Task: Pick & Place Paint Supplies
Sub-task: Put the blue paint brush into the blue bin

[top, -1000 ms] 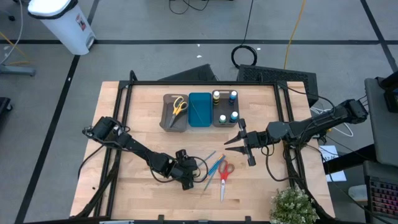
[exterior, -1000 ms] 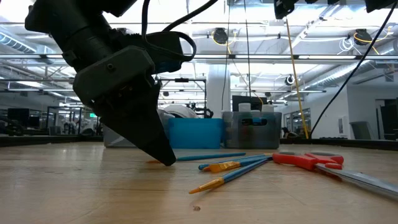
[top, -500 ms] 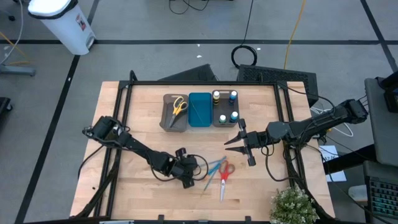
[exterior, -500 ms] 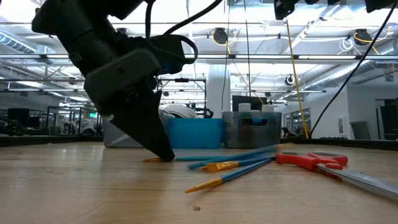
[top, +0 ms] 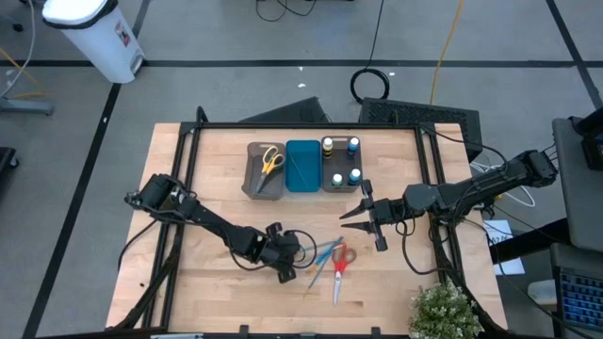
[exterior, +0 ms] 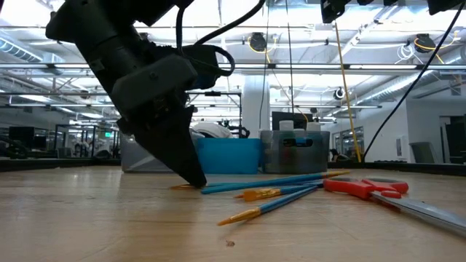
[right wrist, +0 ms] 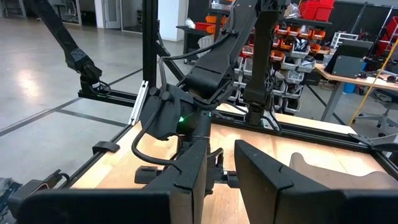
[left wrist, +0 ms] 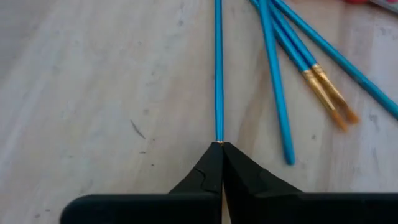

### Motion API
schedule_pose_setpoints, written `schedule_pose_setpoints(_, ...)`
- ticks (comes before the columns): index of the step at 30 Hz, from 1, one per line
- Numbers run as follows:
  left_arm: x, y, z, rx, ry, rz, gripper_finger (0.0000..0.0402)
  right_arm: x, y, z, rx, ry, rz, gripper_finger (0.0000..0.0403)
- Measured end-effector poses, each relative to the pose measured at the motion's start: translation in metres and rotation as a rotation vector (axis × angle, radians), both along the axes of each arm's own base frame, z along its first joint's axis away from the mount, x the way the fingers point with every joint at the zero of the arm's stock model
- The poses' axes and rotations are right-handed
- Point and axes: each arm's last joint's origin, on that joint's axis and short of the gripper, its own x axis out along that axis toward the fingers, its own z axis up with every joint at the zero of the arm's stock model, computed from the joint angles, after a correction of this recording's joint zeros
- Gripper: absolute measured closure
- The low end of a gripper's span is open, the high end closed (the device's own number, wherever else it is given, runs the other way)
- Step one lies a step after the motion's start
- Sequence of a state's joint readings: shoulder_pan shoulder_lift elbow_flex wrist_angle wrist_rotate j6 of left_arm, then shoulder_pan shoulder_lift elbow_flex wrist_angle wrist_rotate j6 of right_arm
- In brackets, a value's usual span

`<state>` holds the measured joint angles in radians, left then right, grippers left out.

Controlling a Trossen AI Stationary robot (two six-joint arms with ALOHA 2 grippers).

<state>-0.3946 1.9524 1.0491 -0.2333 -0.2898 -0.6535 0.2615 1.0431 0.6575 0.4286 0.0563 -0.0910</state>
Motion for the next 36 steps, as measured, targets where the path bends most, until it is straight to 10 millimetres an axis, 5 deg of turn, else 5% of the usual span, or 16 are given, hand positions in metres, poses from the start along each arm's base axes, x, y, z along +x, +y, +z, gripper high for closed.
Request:
schedule_pose_setpoints(17,-0.015,0.018,0.083,0.195,-0.257,0.15,0.0401,0.0,0.0,0.0,-0.001,0.003,0.0,0.033)
schedule_pose_setpoints(36,-0.006,0.084,0.116,0.279,-0.406,0.454,0.0401,0.0,0.0,0.0,-0.001,0.002,0.0,0.033)
